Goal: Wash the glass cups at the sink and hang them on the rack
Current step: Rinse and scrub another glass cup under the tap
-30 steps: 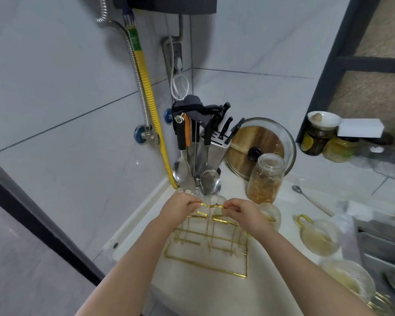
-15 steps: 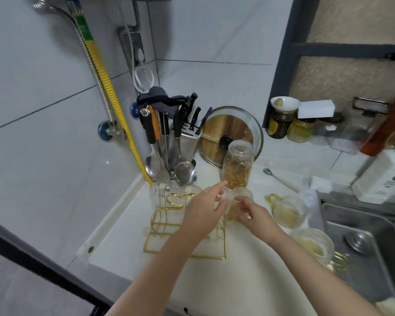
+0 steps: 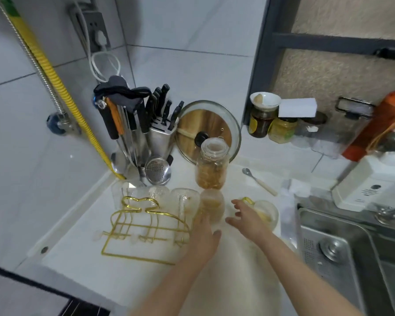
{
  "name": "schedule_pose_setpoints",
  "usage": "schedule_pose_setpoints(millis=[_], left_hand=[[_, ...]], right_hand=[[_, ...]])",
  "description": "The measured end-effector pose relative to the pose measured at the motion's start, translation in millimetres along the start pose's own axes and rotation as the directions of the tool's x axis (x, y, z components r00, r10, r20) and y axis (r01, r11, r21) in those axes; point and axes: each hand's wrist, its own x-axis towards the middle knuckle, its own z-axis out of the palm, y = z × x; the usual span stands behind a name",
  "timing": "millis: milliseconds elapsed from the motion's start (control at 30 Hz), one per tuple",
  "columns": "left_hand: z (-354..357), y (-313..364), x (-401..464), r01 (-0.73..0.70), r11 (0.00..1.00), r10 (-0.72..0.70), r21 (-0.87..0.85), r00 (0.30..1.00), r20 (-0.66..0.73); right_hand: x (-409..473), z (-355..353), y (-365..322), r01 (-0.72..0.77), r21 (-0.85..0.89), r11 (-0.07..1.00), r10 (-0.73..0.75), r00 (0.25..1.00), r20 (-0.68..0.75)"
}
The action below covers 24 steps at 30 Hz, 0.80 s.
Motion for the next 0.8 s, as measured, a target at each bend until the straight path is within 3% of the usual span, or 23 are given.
schedule_pose_setpoints(millis=[233, 467, 567, 800], left_hand=[[33.4, -3.2, 25.3, 0.083, 0.996, -0.081, 0.019, 0.994, -0.079], [43.5, -4.0, 43.4, 0.104, 0.994, -0.099, 0.025, 0.981, -0.165], [45.2, -9.6, 44.0, 0.105, 0.994, -0.101, 0.011, 0.976, -0.192], [48.6, -13.0, 22.8, 0.08, 0.997, -0.083, -0.022, 0.976, -0.203]], right_hand=[[58.3, -3.3, 6.2, 0.074, -0.069, 0.995, -0.063, 0.988, 0.142], [95.1, 0.3, 15.4, 0.17, 0.099, 0.981, -0.191, 0.941, 0.28], [99.9, 1.5, 21.4, 0.145, 0.132, 0.98, -0.181, 0.928, 0.325], [85.6, -2.0, 26.6, 0.16, 0.034, 0.986, -0.162, 0.927, 0.339]])
